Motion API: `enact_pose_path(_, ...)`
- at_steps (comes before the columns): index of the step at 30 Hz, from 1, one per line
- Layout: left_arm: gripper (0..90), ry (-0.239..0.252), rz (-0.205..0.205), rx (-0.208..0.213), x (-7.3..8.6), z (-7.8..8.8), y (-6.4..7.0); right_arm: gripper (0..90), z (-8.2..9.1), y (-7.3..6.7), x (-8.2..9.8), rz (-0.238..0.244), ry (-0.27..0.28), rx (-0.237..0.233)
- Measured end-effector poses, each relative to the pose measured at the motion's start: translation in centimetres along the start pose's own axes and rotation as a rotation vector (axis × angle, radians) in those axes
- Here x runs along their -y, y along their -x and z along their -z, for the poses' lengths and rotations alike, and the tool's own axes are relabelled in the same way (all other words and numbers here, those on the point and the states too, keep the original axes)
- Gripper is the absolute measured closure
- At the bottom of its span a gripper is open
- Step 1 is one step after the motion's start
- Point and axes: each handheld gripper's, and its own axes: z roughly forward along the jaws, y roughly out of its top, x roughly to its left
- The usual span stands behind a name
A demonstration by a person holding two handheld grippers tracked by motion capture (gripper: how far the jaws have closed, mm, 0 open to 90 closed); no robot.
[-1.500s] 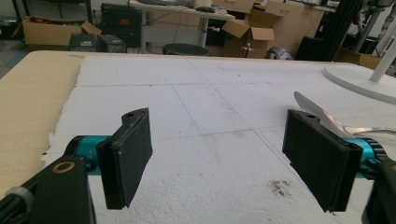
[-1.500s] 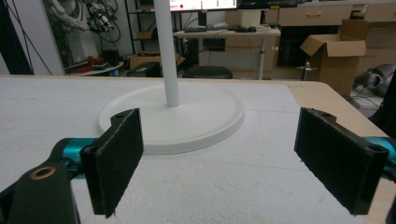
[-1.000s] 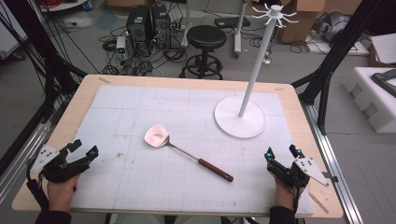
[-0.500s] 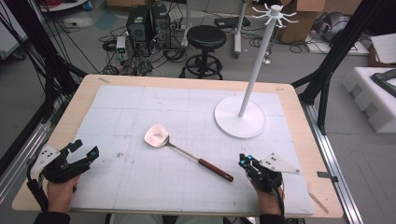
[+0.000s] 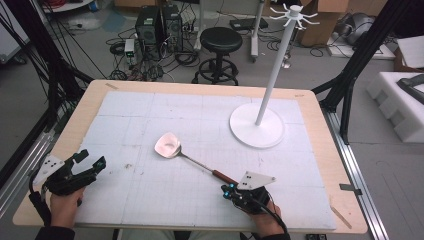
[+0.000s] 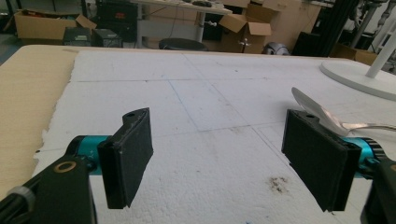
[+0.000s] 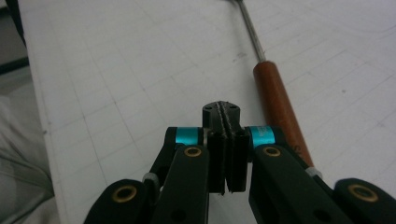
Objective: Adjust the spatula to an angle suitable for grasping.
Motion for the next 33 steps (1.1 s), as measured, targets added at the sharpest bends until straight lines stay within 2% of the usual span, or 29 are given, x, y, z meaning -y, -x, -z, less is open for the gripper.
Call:
enact_pose_path(2,24.9,0.000,0.001,0.000,0.0,0.0,0.0,89.2,-0.2,0.2,0.2,-0.001,-0.020,0.024)
enact_pose_path(5,24.9,0.000,0.001,-0.001,0.0,0.0,0.0,89.2,-0.1,0.7,0.6,0.000,-0.068,0.099)
enact_pose_path(8,24.9,0.000,0.003,0.000,0.0,0.0,0.0,89.2,0.2,1.5,0.9,-0.031,-0.063,0.158)
enact_pose_path(11,24.8,0.000,0.002,0.000,0.0,0.0,0.0,89.3,0.5,2.3,1.1,-0.082,-0.072,0.220)
enact_pose_path(16,24.9,-0.005,0.007,-0.001,0.0,0.0,-0.1,89.3,0.7,4.6,1.0,-0.210,-0.051,0.316)
enact_pose_path(18,24.9,-0.004,0.007,0.000,0.0,0.0,-0.1,89.3,0.4,5.4,0.8,-0.240,-0.070,0.345)
enact_pose_path(19,24.9,-0.005,0.007,0.000,0.0,0.0,-0.1,89.3,0.2,5.7,0.7,-0.257,-0.078,0.346)
enact_pose_path(21,24.9,-0.006,0.008,0.000,0.0,0.0,-0.1,89.3,-0.1,6.0,0.1,-0.264,-0.094,0.362)
enact_pose_path(22,24.9,-0.007,0.009,0.001,0.0,-0.1,-0.1,89.3,-0.2,6.0,-0.2,-0.261,-0.089,0.354)
enact_pose_path(26,24.9,-0.014,0.013,0.001,-0.1,-0.1,-0.1,89.2,-1.2,4.9,-2.7,-0.218,-0.027,0.302)
enact_pose_path(31,24.9,-0.019,0.018,0.001,-0.1,-0.2,-0.2,89.2,-4.9,4.0,-6.4,-0.169,-0.004,0.262)
enact_pose_path(33,24.9,-0.022,0.021,0.003,-0.1,-0.2,-0.2,89.2,-6.8,3.8,-7.7,-0.148,-0.015,0.268)
